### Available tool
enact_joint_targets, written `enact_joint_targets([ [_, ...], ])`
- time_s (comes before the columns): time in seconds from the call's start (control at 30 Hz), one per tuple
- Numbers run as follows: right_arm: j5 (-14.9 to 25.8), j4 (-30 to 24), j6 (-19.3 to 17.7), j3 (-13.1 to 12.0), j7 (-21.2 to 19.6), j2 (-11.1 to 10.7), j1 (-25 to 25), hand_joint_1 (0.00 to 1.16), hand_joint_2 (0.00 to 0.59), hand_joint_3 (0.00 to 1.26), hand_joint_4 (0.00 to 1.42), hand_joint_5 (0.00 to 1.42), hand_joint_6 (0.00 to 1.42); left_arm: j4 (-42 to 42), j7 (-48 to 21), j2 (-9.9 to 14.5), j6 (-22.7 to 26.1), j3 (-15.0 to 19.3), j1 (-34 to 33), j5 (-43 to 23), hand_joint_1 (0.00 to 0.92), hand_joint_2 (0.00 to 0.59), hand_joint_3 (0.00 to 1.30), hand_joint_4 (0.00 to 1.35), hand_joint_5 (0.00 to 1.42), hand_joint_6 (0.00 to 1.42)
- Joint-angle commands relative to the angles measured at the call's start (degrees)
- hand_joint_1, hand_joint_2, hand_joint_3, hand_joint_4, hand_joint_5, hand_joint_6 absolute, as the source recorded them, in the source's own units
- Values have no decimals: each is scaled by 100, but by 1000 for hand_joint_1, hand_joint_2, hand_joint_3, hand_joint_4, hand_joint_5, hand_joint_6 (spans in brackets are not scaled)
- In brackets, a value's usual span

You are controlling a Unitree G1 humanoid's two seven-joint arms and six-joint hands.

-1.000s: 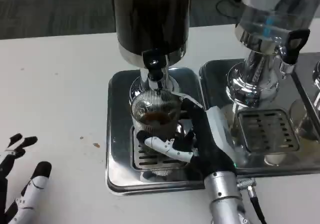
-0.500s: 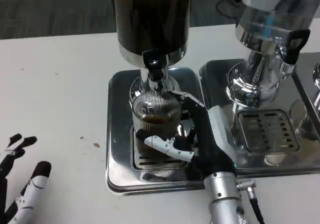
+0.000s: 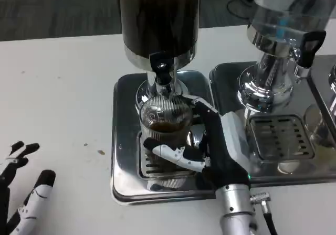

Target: Grasp the cup under the faucet to collect the drink, then remove the cup.

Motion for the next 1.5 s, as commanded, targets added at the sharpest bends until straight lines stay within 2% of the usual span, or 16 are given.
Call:
enact_joint_targets([
  [0.03, -16, -191, -338, 31, -159, 114, 50, 1010, 112, 464, 595, 880, 1325, 54, -102, 72, -62, -18, -67, -20, 0, 200, 273, 86, 239, 0],
  [0.27, -154, -262, -438, 58, -261, 26, 133, 1014, 103, 470, 610, 880, 1321, 105, -119, 108, -100, -53, -105, 58, 0, 193, 266, 63, 229, 0],
  [0.33, -158, -318, -440, 54, -232, 29, 160, 1015, 102, 472, 610, 880, 1321, 63, -119, 133, -83, -63, -104, 113, 0, 181, 247, 12, 208, 0],
  [0.47, -274, -491, -373, 92, -233, 24, 251, 1015, 102, 476, 610, 880, 1321, -129, -44, 225, 19, -80, -86, 384, 0, 173, 208, 0, 158, 0],
  [0.67, -199, -877, -423, 84, -36, -113, 605, 1016, 101, 480, 610, 880, 1321, -267, -100, 293, 249, -106, -66, 645, 0, 158, 112, 0, 82, 0],
  [0.83, -229, -1080, -443, 80, 40, -124, 730, 1016, 99, 480, 610, 880, 1321, -315, -151, 353, 365, -160, -93, 747, 0, 146, 65, 0, 46, 0],
  [0.93, -102, -1322, -447, 51, 164, -113, 928, 1016, 99, 484, 610, 880, 1321, -409, -205, 486, 487, -226, -77, 918, 0, 127, 1, 0, 3, 0],
  [1.1, -245, -1767, -484, 72, 357, -319, 1100, 1016, 100, 488, 610, 880, 1321, -759, -398, 748, 806, -318, 30, 1223, 0, 111, 0, 0, 0, 0],
  [1.3, -199, -2197, -539, 72, 547, -517, 1462, 1016, 100, 488, 610, 880, 1321, -1035, -445, 824, 984, -381, 185, 1358, 0, 103, 0, 0, 0, 0],
  [1.43, -15, -2499, -594, 31, 817, -597, 1678, 1015, 104, 489, 610, 880, 1321, -1199, -536, 875, 1106, -456, 285, 1445, 0, 100, 0, 0, 0, 0],
  [1.5, -14, -2741, -643, 35, 919, -653, 1820, 1014, 106, 489, 610, 880, 1321, -1289, -538, 918, 1147, -482, 356, 1518, 0, 80, 0, 0, 0, 0],
])
